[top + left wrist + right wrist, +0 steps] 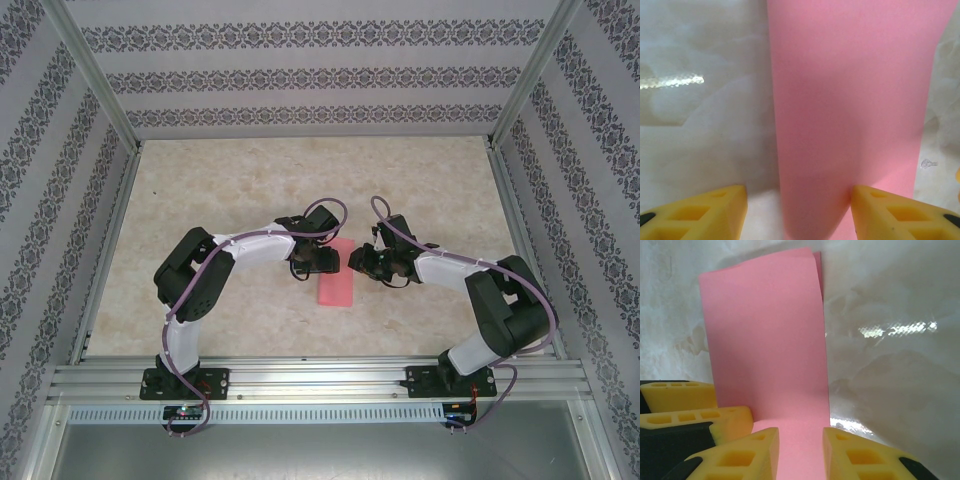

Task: Fold a paper plane with a square sheet of paper (fold left side to right side)
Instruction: First fold in half a square sheet of paper at the center of the table.

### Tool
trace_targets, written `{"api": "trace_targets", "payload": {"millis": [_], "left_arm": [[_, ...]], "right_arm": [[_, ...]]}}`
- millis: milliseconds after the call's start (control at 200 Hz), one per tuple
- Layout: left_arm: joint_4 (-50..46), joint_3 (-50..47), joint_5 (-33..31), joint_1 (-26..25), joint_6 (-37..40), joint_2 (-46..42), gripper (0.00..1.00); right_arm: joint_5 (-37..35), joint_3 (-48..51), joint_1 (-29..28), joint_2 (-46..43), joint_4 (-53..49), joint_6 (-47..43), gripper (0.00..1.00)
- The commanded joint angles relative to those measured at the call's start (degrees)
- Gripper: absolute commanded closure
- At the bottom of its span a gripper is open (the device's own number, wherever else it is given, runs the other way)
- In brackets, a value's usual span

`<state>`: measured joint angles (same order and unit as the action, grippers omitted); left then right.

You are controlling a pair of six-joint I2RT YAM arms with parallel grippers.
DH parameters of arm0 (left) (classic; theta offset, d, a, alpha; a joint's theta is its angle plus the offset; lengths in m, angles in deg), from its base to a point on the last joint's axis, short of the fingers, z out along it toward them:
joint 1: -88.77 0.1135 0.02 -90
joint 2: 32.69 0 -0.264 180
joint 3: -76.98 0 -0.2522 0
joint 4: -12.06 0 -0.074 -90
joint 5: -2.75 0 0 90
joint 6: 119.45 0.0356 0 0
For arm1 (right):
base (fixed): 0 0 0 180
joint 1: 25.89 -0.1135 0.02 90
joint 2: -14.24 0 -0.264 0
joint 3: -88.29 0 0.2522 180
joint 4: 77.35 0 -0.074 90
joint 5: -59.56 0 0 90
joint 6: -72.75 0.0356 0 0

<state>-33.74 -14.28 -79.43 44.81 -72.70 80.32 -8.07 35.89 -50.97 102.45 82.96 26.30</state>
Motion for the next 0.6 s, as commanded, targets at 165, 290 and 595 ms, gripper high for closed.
{"api": "trace_targets", "payload": {"millis": [165,290,595], "left_arm": [[1.97,0.08,2.48,-1.92,-1.23,3.71,0.43],[1.72,0.08,2.48,-1.91,-0.86,3.68,0.43],[1.29,-0.12,2.49,-1.91,-0.09,3.45,0.44]], "right_arm": [[-1.10,-0.39,0.47,-1.85,-0.30,0.16,0.70],[-1.01,-0.35,0.47,-1.81,-0.24,0.13,0.70],[-1.01,-0.39,0.55,-1.50,-0.37,-0.02,0.70]]}}
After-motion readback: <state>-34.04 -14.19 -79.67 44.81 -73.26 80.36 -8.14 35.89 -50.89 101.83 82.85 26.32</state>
